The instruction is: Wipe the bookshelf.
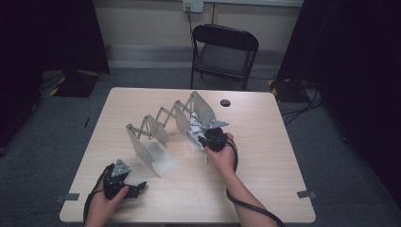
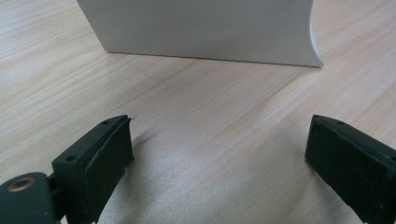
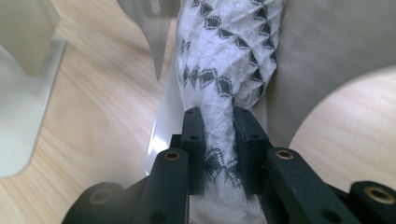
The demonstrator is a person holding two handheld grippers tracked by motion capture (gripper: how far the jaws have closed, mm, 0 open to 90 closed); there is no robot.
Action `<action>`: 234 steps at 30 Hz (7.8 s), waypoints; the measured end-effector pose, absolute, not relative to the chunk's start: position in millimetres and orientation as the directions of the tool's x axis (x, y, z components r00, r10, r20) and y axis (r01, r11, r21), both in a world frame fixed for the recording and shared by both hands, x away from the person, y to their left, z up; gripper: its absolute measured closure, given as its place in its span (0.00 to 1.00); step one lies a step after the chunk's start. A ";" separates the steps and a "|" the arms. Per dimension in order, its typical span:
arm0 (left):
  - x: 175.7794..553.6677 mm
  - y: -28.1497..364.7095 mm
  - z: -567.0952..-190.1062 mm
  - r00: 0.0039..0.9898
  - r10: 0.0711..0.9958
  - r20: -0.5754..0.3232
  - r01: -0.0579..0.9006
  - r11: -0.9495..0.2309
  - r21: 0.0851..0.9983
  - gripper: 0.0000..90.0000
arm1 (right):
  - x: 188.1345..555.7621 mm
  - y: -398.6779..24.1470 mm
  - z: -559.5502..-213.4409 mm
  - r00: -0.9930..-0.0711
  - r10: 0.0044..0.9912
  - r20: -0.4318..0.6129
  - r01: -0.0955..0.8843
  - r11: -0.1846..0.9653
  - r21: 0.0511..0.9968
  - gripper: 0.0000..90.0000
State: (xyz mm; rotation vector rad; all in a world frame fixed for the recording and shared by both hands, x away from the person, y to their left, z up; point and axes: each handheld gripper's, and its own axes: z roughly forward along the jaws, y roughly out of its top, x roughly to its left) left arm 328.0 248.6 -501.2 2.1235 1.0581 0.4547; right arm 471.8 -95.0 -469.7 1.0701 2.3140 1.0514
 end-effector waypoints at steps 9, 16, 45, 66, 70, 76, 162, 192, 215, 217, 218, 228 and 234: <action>327.9 248.2 -501.4 0.601 0.799 -0.005 0.549 -0.408 0.730 0.08 | 466.8 -102.7 -481.4 -0.643 0.766 -0.015 0.500 0.435 0.749 0.85; 327.9 248.2 -501.4 0.601 0.799 -0.006 0.549 -0.408 0.730 0.08 | 459.7 -103.8 -473.8 -0.660 0.751 -0.021 0.489 0.451 0.746 0.85; 328.1 248.1 -501.4 0.601 0.799 -0.005 0.549 -0.409 0.729 0.08 | 465.7 -108.8 -390.8 -0.670 0.740 -0.061 0.390 0.420 0.820 0.85; 328.3 248.2 -501.4 0.602 0.798 -0.005 0.549 -0.410 0.729 0.08 | 460.5 -117.5 -463.1 -0.658 0.753 -0.014 0.486 0.438 0.756 0.85; 328.3 248.2 -501.4 0.602 0.798 -0.004 0.549 -0.410 0.729 0.08 | 460.0 -117.9 -475.3 -0.654 0.756 0.005 0.506 0.432 0.747 0.84; 328.3 248.2 -501.4 0.602 0.798 -0.005 0.549 -0.410 0.729 0.08 | 458.0 -117.3 -481.7 -0.662 0.749 0.005 0.504 0.440 0.743 0.84; 329.0 248.1 -501.2 0.606 0.796 -0.003 0.549 -0.414 0.726 0.07 | 457.5 -112.7 -471.9 -0.671 0.741 0.003 0.521 0.469 0.713 0.84; 329.3 248.3 -501.1 0.608 0.794 0.001 0.548 -0.420 0.724 0.07 | 479.2 -98.0 -381.4 -0.670 0.735 -0.108 0.377 0.462 0.803 0.84; 329.2 248.0 -501.2 0.607 0.795 -0.002 0.548 -0.417 0.725 0.07 | 476.7 -108.7 -454.0 -0.653 0.756 -0.045 0.487 0.465 0.739 0.84; 329.2 248.0 -501.2 0.607 0.795 -0.002 0.548 -0.417 0.725 0.07 | 474.2 -111.0 -458.8 -0.656 0.754 -0.041 0.495 0.470 0.731 0.84; 329.3 248.2 -501.2 0.607 0.795 -0.001 0.548 -0.418 0.725 0.07 | 473.0 -112.1 -461.0 -0.658 0.752 -0.040 0.498 0.475 0.726 0.84; 329.3 248.3 -501.1 0.608 0.794 0.001 0.548 -0.420 0.724 0.07 | 459.1 -127.0 -472.8 -0.670 0.743 -0.006 0.516 0.471 0.716 0.83; 329.3 248.4 -501.1 0.608 0.794 0.001 0.548 -0.421 0.723 0.07 | 447.5 -139.1 -474.6 -0.674 0.739 0.015 0.522 0.461 0.718 0.83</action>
